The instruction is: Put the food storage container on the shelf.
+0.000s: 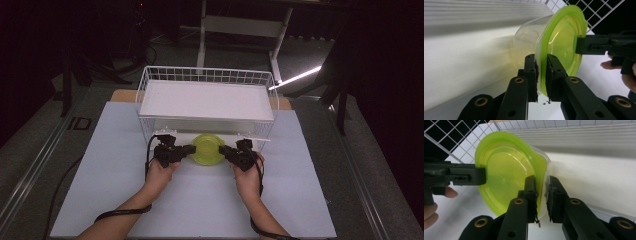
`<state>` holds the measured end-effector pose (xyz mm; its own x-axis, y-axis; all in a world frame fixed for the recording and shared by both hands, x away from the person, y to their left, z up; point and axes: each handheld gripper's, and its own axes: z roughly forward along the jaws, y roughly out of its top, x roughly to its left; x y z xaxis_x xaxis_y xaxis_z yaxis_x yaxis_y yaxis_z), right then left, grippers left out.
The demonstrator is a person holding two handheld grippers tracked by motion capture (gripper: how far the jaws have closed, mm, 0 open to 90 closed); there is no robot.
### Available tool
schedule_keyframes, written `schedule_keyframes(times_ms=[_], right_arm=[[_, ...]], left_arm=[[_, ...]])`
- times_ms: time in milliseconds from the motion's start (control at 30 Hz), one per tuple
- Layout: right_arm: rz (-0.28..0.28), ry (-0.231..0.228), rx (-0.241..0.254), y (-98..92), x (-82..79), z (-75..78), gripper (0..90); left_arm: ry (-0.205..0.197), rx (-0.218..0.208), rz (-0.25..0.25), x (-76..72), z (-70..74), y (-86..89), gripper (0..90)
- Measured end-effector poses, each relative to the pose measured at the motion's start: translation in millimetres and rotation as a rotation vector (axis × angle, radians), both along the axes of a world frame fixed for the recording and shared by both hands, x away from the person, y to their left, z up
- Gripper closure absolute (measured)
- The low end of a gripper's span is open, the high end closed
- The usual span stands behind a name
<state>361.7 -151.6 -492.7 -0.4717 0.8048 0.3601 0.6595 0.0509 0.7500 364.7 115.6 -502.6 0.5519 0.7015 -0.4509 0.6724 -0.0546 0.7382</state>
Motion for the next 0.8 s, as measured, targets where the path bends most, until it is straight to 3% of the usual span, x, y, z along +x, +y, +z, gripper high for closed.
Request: schedule_keyframes(times_ms=[233,367,633,800], right_arm=[[-0.014,-0.015,0.019,1.4,3.2,1.9,78.1],[-0.028,-0.046,0.015,2.9,4.3,1.5,76.7],[-0.095,-0.089,0.024,5.5,8.9,-1.0,75.0],[-0.105,-0.093,0.034,7.9,13.5,-1.4,71.6]], left_arm=[[-0.004,-0.037,0.021,4.7,-1.9,2.0,80.0],[-0.026,-0.034,0.023,8.2,-2.4,1.7,79.0],[-0.051,-0.058,0.064,14.7,-4.0,1.0,75.9],[-0.068,-0.03,0.081,20.9,-4.9,1.7,70.9]])
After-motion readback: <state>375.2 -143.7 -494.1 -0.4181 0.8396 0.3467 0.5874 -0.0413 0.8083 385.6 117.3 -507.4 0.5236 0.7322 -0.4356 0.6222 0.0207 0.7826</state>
